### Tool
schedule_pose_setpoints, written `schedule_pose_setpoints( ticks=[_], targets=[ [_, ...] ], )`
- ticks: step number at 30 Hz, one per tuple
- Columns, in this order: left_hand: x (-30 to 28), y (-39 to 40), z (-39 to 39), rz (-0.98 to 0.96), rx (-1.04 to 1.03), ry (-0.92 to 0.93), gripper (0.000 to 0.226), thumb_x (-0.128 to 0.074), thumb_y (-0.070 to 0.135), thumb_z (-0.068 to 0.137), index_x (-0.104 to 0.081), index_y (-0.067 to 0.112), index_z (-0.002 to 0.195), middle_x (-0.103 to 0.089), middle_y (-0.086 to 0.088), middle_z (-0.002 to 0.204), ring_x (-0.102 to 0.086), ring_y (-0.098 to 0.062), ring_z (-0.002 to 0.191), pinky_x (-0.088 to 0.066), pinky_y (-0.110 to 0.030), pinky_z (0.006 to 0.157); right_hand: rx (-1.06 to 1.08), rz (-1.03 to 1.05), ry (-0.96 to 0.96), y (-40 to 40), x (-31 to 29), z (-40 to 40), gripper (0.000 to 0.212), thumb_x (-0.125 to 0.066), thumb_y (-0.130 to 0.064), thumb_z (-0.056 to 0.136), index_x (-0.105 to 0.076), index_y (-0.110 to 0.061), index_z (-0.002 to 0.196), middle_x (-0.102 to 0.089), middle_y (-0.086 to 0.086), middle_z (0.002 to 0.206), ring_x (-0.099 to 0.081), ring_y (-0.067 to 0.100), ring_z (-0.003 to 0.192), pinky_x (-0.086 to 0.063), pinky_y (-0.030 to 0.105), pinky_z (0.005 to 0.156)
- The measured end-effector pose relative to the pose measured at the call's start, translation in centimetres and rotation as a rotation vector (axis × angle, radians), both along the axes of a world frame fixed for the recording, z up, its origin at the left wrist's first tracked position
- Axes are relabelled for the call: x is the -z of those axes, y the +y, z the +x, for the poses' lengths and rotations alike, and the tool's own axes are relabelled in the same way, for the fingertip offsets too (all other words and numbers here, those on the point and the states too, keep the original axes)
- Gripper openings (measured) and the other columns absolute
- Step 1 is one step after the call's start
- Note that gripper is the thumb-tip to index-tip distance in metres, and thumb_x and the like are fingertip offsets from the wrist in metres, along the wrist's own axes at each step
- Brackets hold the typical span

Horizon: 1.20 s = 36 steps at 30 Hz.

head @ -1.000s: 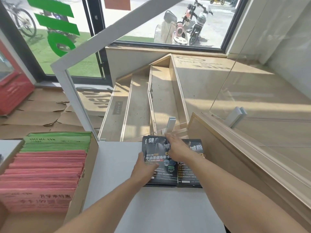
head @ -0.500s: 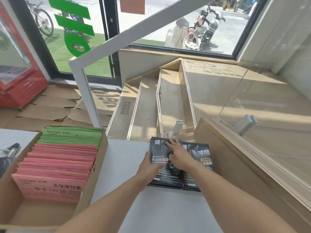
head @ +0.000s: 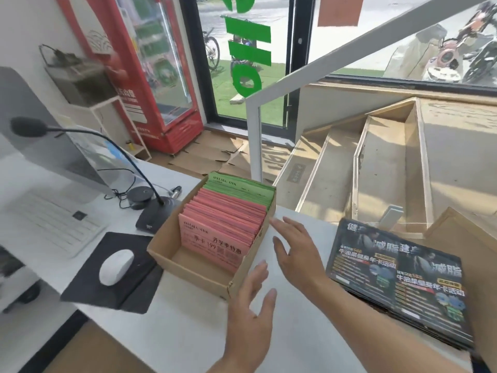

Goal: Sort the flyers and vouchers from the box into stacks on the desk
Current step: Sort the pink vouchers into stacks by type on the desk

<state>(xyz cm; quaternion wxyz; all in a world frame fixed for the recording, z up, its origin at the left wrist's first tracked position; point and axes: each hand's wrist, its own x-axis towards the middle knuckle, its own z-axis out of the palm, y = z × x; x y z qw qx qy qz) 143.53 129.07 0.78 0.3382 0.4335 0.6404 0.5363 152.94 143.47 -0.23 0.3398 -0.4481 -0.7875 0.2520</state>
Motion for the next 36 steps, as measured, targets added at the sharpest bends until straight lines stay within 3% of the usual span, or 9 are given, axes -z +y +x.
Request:
schedule_pose_setpoints(
  ticks=[5,9,14,19,22,25,29,32,36],
  targets=[
    [-1.8,-1.2,-6.3,0.097,-0.198,0.098,0.045,-0.065,0.003,0.094,-0.062,0.03,0.13,-0.065,0.024,0.128,-0.057,-0.001,0.125,-0.044,-0.017,0.104,-0.23,0.047,-0.29,-1.9,-1.7,-7.2,0.058,-0.034,-0.041,0.096,-0.045,-0.024,0.15,-0.046,-0.009,0.153,-0.031,0.015,0.144,-0.022,0.029,0.121],
    [-1.6,0.8,-12.4,0.13,-0.206,0.311,0.049,-0.067,0.003,0.091,-0.06,0.031,0.131,-0.06,0.024,0.132,-0.051,-0.003,0.131,-0.042,-0.024,0.109,-0.128,-0.064,-0.509,-2.6,-1.2,-10.2,0.068,-0.045,-0.036,0.101,-0.017,-0.015,0.16,-0.026,0.0,0.164,-0.02,0.019,0.151,-0.005,0.035,0.125],
    [-0.1,5.9,-20.2,0.089,-0.008,0.756,0.063,-0.079,0.016,0.083,-0.054,0.026,0.139,-0.049,0.01,0.149,-0.035,-0.009,0.145,-0.029,-0.033,0.121,-0.004,0.006,-0.633,-3.9,0.7,-11.5,0.07,-0.041,-0.039,0.101,-0.013,-0.016,0.161,-0.01,-0.001,0.168,-0.005,0.016,0.155,0.013,0.037,0.121],
    [1.2,10.6,-26.1,-0.04,0.395,1.15,0.072,-0.071,0.035,0.089,-0.039,0.029,0.152,-0.028,0.007,0.163,-0.007,-0.014,0.155,-0.001,-0.04,0.127,0.077,0.087,-0.606,-4.0,1.8,-11.5,0.06,-0.043,-0.036,0.096,-0.036,-0.025,0.155,-0.027,-0.006,0.163,-0.019,0.01,0.152,0.011,0.029,0.121],
    [1.7,11.0,-26.8,-0.02,0.464,1.106,0.065,-0.063,0.043,0.093,-0.037,0.033,0.153,-0.02,0.011,0.166,-0.002,-0.009,0.155,0.001,-0.038,0.127,0.084,0.064,-0.6,-4.3,1.7,-11.8,0.053,-0.047,-0.033,0.093,-0.049,-0.032,0.146,-0.028,-0.008,0.162,-0.02,0.01,0.152,0.009,0.028,0.122],
    [2.0,11.0,-26.9,0.02,0.449,1.069,0.06,-0.065,0.04,0.09,-0.045,0.035,0.147,-0.025,0.014,0.163,-0.008,-0.008,0.154,0.001,-0.036,0.127,0.094,0.033,-0.56,-4.4,1.2,-12.2,0.035,-0.056,-0.027,0.089,-0.068,-0.036,0.121,-0.03,-0.009,0.161,-0.019,0.01,0.152,0.008,0.028,0.123],
    [2.1,11.0,-27.1,0.028,0.45,1.045,0.059,-0.066,0.039,0.088,-0.049,0.035,0.143,-0.034,0.012,0.16,-0.014,-0.008,0.153,-0.002,-0.037,0.127,0.102,0.03,-0.554,-4.5,1.2,-12.2,0.031,-0.063,-0.024,0.087,-0.069,-0.036,0.115,-0.033,-0.007,0.161,-0.021,0.011,0.151,0.008,0.026,0.123],
    [1.9,10.9,-27.0,0.016,0.445,1.018,0.057,-0.065,0.04,0.088,-0.05,0.035,0.143,-0.033,0.013,0.16,-0.014,-0.009,0.153,-0.002,-0.037,0.127,0.128,-0.005,-0.514,-4.7,1.4,-12.2,0.043,-0.063,-0.023,0.089,-0.063,-0.035,0.13,-0.035,-0.008,0.159,-0.023,0.011,0.151,0.004,0.027,0.124],
    [1.7,10.9,-27.0,0.018,0.451,1.017,0.053,-0.065,0.043,0.089,-0.051,0.035,0.14,-0.034,0.013,0.16,-0.015,-0.01,0.153,-0.001,-0.036,0.127,0.146,-0.022,-0.601,-5.0,1.3,-12.3,0.062,-0.052,-0.032,0.099,-0.03,-0.031,0.157,-0.017,-0.014,0.165,-0.005,0.006,0.153,0.009,0.027,0.124]
  ],
)
